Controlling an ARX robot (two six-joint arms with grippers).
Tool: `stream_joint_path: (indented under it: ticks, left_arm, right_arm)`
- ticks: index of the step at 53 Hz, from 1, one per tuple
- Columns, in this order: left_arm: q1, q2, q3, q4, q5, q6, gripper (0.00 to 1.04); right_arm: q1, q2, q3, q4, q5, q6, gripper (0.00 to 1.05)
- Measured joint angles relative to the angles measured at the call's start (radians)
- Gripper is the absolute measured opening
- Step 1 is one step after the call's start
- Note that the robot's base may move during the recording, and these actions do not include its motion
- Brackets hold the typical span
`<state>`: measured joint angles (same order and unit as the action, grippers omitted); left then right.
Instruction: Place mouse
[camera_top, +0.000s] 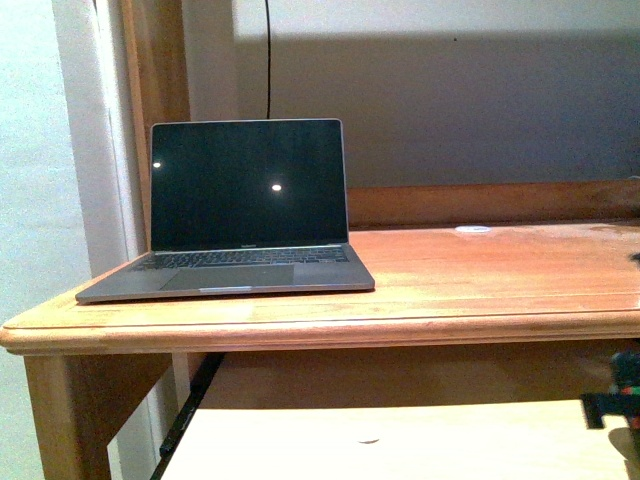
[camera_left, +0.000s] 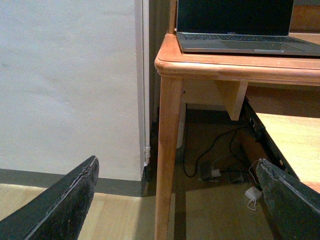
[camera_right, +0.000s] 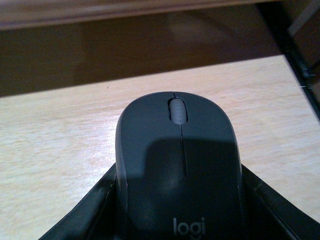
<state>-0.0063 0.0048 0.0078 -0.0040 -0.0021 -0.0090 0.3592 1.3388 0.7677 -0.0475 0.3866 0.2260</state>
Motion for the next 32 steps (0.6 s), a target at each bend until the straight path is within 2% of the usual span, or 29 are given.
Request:
stream_joint_path:
  ticks: [13,27,32]
  left_arm:
    - [0.0,0.0,0.0,0.0,0.0,0.0,0.97]
    - [0.0,0.0,0.0,0.0,0.0,0.0,0.97]
    - [0.0,0.0,0.0,0.0,0.0,0.0,0.97]
  right_arm:
    - [0.022,-0.134,0.074,-0.058,0.014,-0.003,0.55]
    - [0.135,0.114,0.438,-0.081,0.042,-0.006,0.55]
    - [0.157,0.276,0.618,-0.121,0.092,-0.023,0.55]
